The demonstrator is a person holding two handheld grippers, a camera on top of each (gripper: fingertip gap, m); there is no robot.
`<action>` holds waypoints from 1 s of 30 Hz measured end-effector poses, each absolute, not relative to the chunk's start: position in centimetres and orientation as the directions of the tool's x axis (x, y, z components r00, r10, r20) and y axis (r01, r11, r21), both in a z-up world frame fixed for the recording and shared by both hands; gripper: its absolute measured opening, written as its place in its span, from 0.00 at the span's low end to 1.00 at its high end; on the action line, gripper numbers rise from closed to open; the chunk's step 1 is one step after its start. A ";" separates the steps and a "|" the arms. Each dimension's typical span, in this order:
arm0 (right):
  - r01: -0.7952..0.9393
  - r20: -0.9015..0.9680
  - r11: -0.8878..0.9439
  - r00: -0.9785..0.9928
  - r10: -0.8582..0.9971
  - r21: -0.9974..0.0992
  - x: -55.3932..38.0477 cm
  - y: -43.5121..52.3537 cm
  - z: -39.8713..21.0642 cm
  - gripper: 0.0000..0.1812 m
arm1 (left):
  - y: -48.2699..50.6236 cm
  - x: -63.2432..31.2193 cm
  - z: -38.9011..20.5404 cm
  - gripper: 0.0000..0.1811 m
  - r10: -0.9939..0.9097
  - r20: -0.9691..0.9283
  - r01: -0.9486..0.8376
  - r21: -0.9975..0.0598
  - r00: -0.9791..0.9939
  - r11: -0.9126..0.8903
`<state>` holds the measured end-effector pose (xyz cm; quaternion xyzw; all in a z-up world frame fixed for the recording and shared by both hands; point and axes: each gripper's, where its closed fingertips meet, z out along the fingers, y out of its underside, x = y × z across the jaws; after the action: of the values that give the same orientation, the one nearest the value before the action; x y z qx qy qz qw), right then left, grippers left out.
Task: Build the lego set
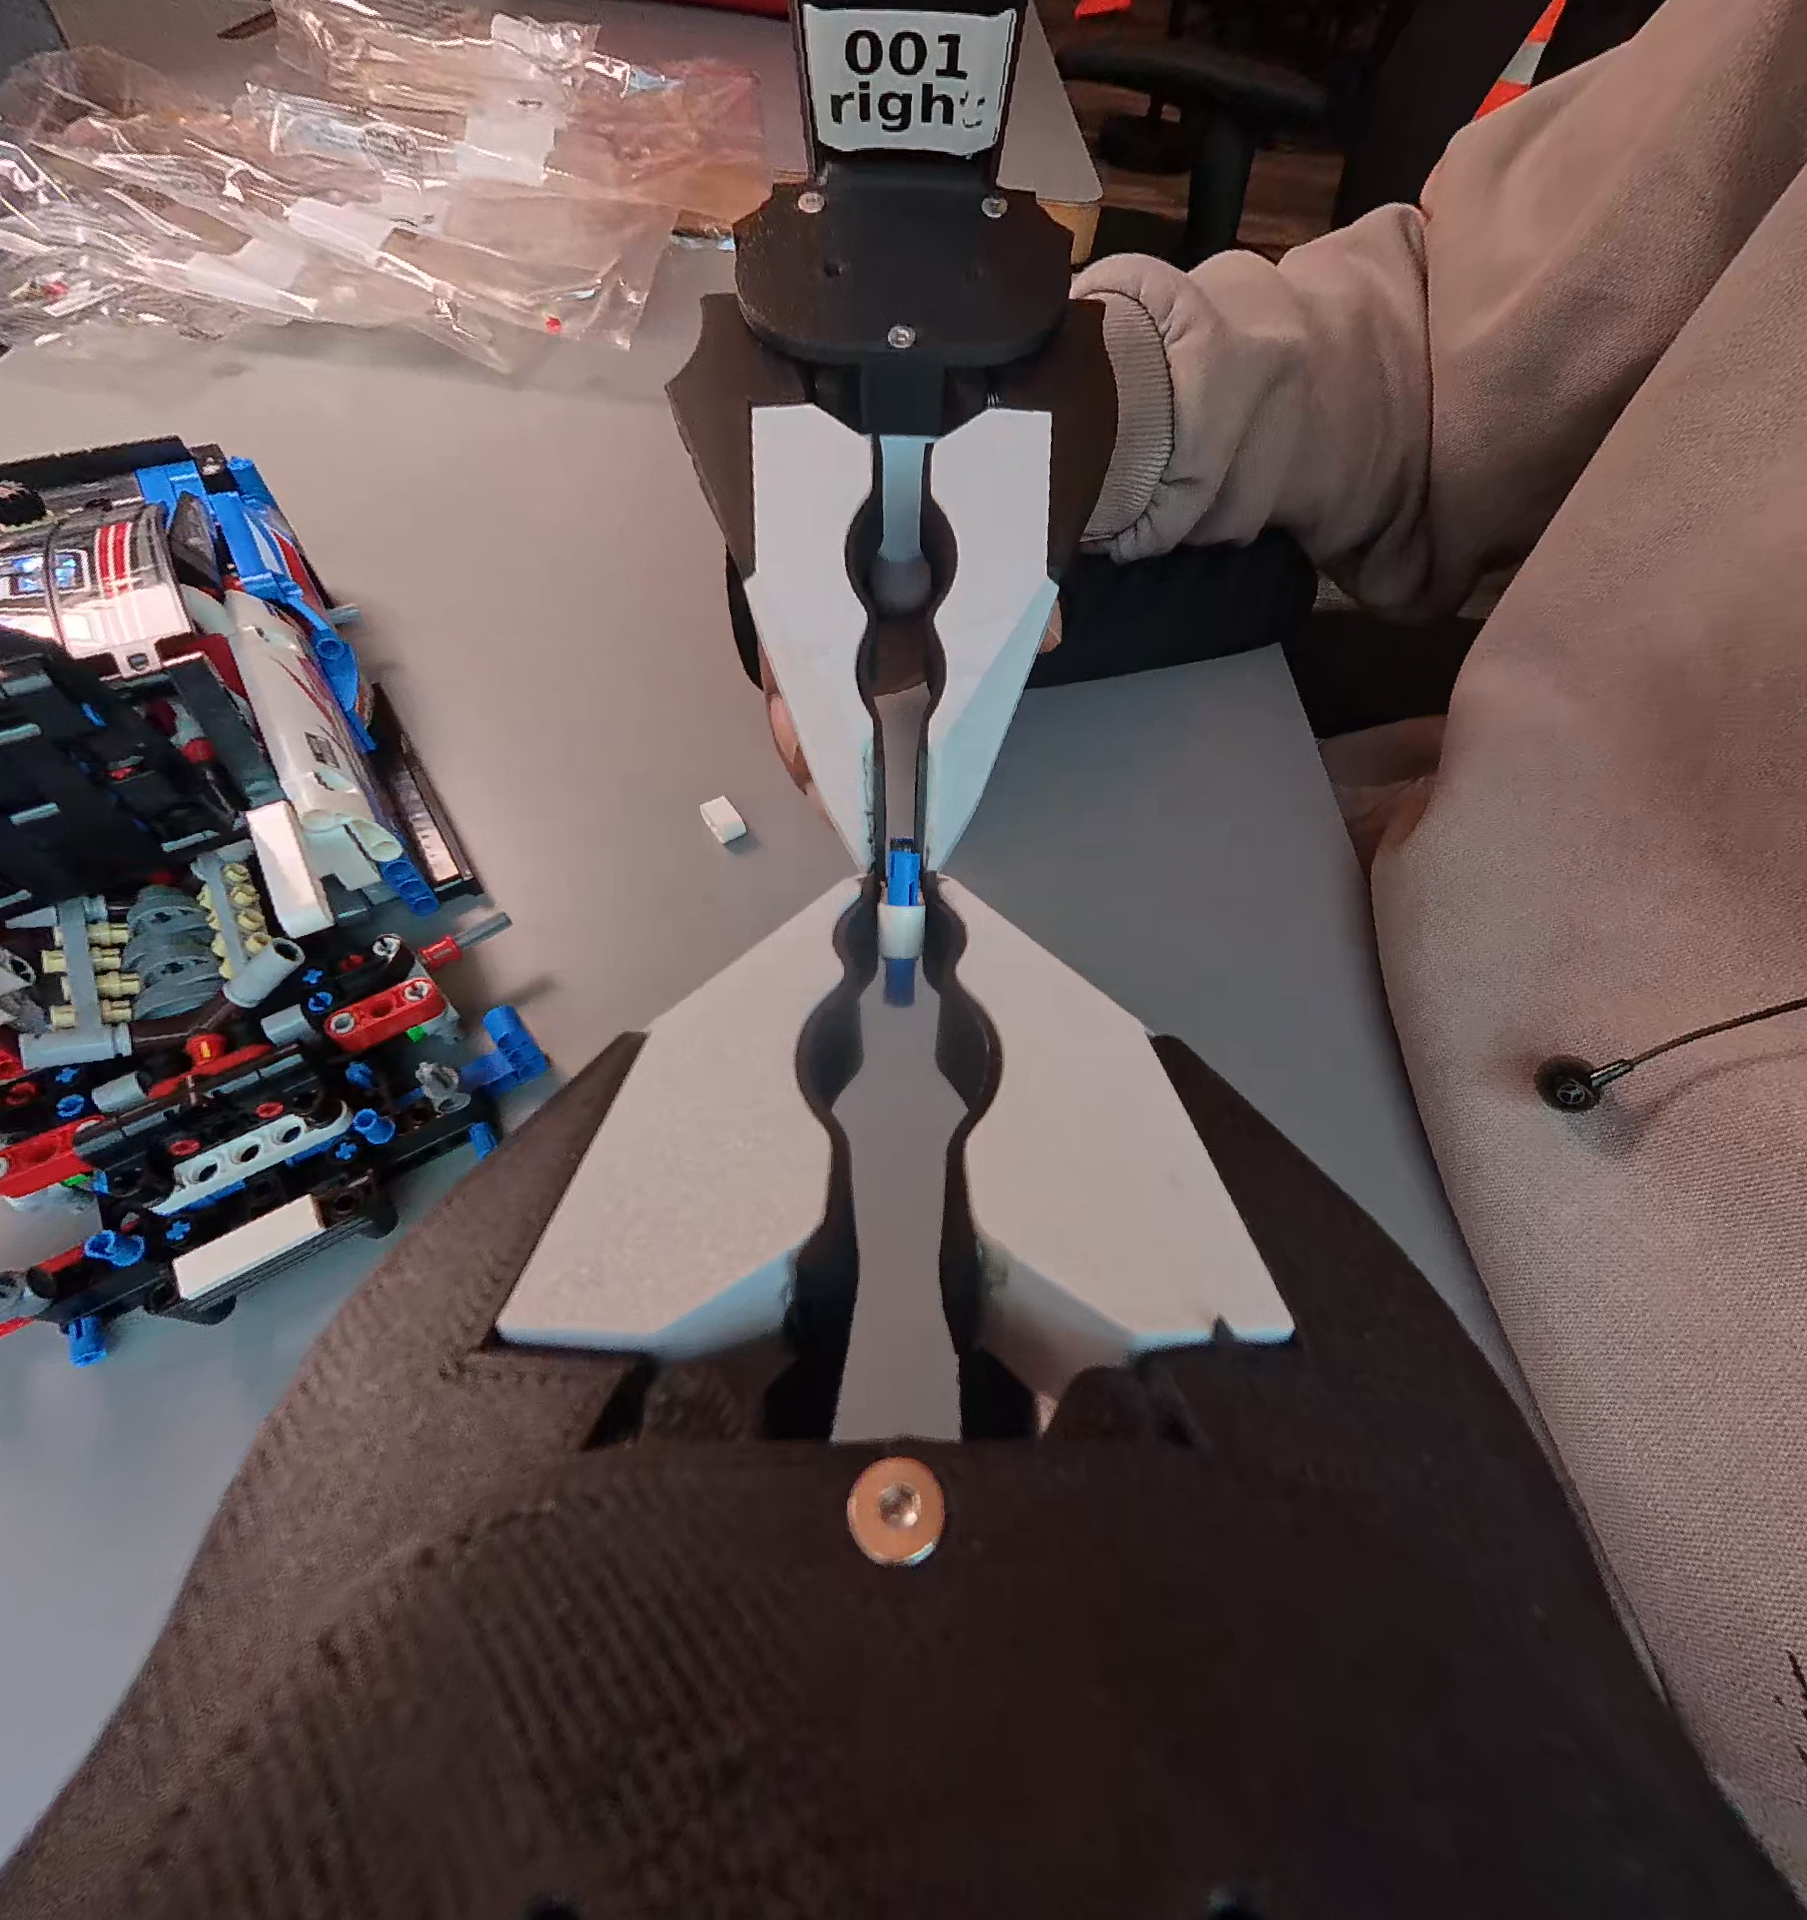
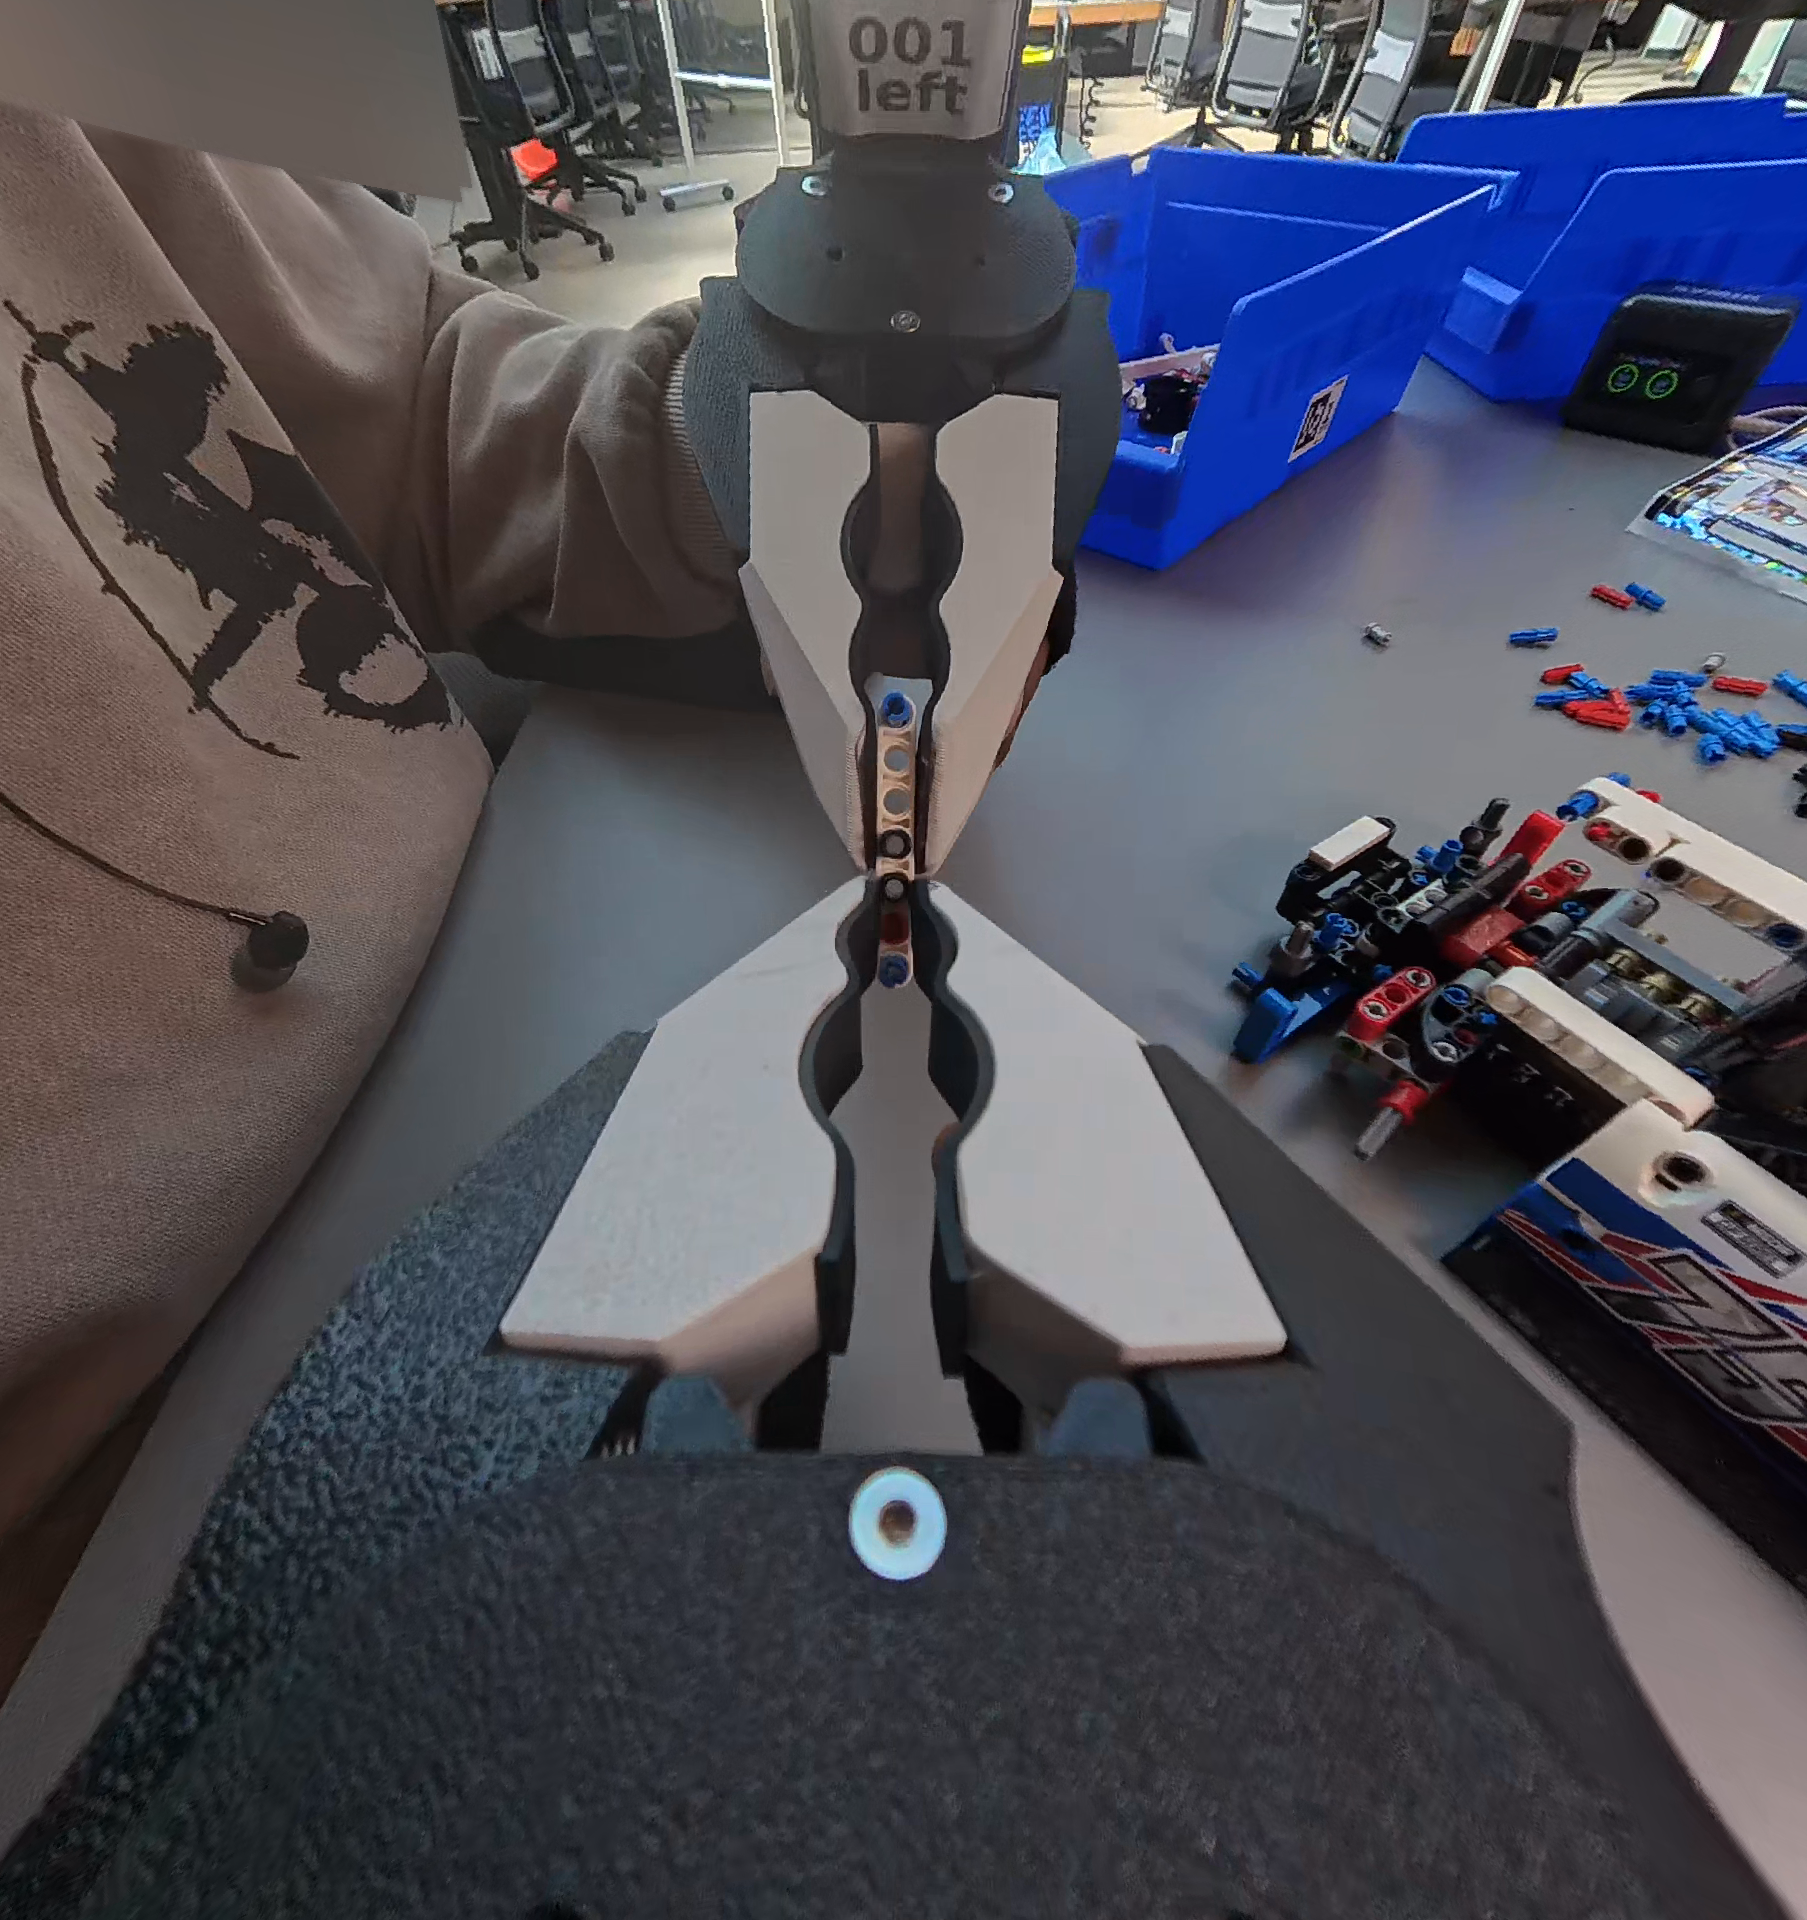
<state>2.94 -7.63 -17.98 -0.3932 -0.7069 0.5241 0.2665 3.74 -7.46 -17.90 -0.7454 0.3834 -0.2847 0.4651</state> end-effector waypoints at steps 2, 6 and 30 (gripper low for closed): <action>0.278 -0.031 0.149 -0.554 0.832 -0.949 3.0 -7.7 -18.1 0.01 | -7.5 3.7 -18.0 0.03 -0.839 0.065 -0.314 -0.910 0.540 -0.272; 0.272 0.001 0.181 -0.551 0.835 -0.945 3.0 -7.7 -18.2 0.01 | -7.5 3.8 -18.2 0.03 -0.837 0.049 -0.327 -0.907 0.545 -0.266; 0.323 0.080 0.227 -0.411 0.908 -0.919 3.8 -2.7 -18.5 0.01 | -5.7 1.6 -20.3 0.03 -0.752 0.159 -0.278 -0.865 0.640 -0.419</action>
<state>3.79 -2.75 -18.55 -0.4328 -0.7114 0.4465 0.3275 1.57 -5.67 -20.27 -0.7961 0.3233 -0.2748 0.4314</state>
